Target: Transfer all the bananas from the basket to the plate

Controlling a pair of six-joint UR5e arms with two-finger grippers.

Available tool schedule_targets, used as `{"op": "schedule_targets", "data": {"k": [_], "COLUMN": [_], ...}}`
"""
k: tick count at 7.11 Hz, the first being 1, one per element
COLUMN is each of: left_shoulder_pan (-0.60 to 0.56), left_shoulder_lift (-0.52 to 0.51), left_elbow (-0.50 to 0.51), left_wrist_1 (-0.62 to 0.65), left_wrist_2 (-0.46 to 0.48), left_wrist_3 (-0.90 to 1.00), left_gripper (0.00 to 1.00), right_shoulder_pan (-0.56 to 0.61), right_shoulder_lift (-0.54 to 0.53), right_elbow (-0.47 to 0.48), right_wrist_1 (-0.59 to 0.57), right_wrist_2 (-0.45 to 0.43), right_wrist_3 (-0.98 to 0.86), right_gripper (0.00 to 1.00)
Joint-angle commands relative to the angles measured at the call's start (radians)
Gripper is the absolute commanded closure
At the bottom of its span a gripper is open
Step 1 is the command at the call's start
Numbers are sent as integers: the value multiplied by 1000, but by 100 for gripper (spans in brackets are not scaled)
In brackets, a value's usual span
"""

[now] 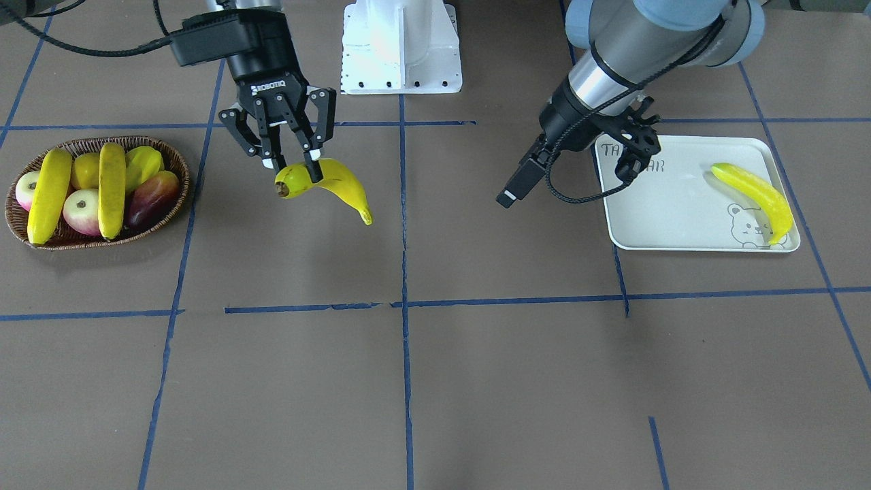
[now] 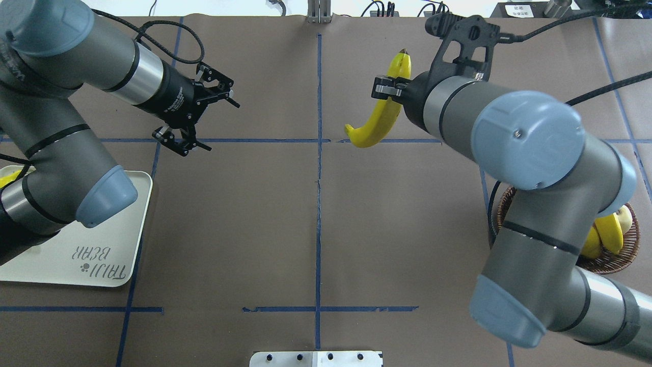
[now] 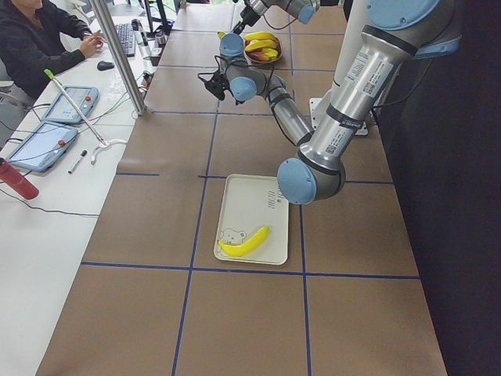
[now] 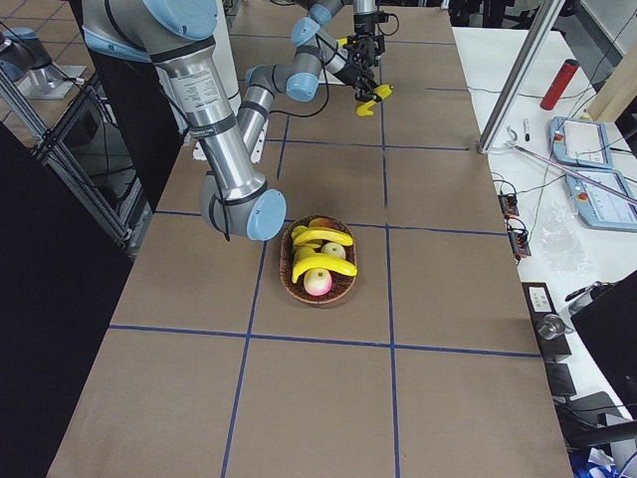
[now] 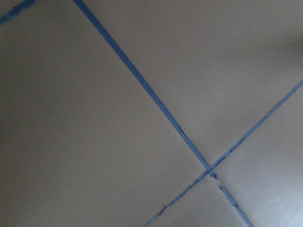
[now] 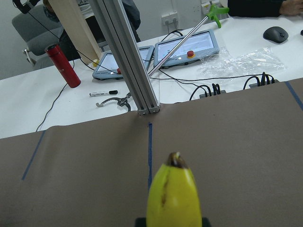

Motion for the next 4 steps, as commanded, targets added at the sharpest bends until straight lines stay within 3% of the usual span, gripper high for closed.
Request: {"op": "schedule_targets", "data": {"k": [1,3,4], "left_shoulder_pan": [86,91,90], "left_shoulder_lift": [-79,-131,-137], "left_elbow": [45,169,177], "left_wrist_1": [-84,-197,-203], "left_wrist_2": [145,166,166], "left_wrist_3": [-275,-421,-437], "left_gripper": [0,0,0], "right_shoulder_pan": [-65,-70,-73], "right_shoulder_lift": [67,76,83], "right_elbow": [-59,-58,-59], "right_wrist_1": [1,1,1], "right_wrist_2": [-136,-152,-165], "right_wrist_3": [16,18,16], "right_gripper": [100,100,100]}}
